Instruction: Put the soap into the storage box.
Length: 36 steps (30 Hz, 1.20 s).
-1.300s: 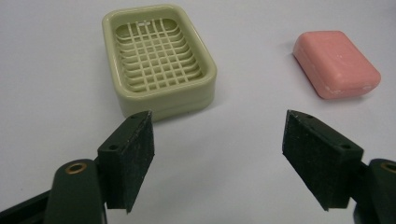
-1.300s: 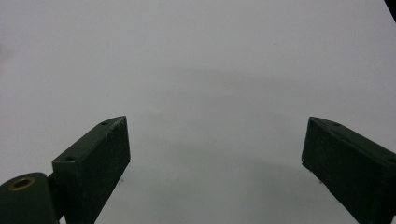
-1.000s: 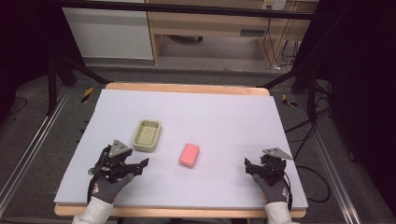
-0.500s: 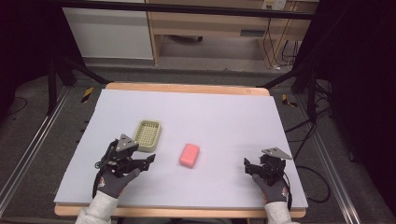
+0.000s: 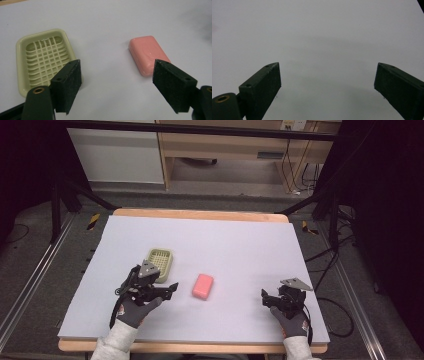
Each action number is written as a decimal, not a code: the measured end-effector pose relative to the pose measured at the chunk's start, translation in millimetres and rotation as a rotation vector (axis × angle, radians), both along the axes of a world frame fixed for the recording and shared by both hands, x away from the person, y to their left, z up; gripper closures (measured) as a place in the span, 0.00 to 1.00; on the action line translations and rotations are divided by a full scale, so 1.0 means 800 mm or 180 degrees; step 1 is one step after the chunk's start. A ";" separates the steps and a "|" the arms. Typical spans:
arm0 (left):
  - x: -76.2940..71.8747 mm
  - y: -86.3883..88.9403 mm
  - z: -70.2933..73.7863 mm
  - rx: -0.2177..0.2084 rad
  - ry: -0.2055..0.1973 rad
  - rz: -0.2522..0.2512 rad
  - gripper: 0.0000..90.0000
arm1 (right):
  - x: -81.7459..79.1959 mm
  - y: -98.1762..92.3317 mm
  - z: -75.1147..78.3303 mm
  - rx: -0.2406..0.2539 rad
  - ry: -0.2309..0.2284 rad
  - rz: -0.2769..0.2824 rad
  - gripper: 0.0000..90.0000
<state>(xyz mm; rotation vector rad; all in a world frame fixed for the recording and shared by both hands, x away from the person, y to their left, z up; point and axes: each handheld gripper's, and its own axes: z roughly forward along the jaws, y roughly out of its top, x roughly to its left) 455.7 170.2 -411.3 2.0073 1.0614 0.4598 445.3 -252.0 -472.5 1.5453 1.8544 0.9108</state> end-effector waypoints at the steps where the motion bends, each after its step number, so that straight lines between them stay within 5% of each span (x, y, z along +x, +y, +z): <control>1: 0.000 -0.002 -0.002 0.0014 0.0006 -0.0004 0.25 | 0.000 0.000 0.000 -0.0004 0.0000 -0.0003 0.08; 36: 0.016 -0.063 -0.004 0.0212 0.0105 -0.0248 0.25 | 0.001 0.001 0.000 0.0022 0.0006 0.0006 0.08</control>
